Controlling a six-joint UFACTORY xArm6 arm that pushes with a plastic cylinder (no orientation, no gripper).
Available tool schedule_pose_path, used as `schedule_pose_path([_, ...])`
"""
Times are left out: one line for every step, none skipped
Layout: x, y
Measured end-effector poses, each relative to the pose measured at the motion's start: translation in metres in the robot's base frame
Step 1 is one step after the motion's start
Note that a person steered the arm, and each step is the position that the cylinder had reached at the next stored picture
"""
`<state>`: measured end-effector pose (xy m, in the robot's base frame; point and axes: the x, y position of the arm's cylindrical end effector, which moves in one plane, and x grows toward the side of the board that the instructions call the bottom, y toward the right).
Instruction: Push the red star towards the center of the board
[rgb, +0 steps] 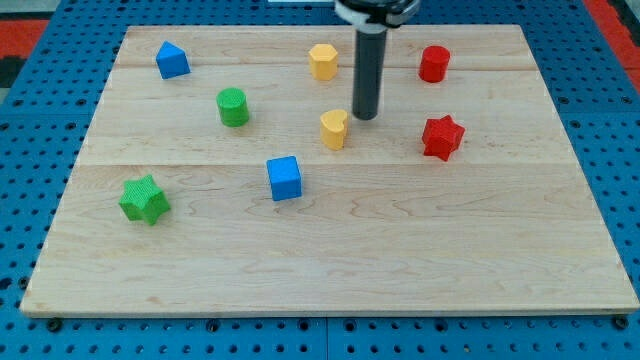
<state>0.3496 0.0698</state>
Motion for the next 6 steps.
schedule_pose_path([-0.019, 0.084])
schedule_pose_path([0.014, 0.147])
schedule_pose_path([0.056, 0.143])
schedule_pose_path([0.055, 0.088])
schedule_pose_path([0.046, 0.03])
schedule_pose_path([0.009, 0.084])
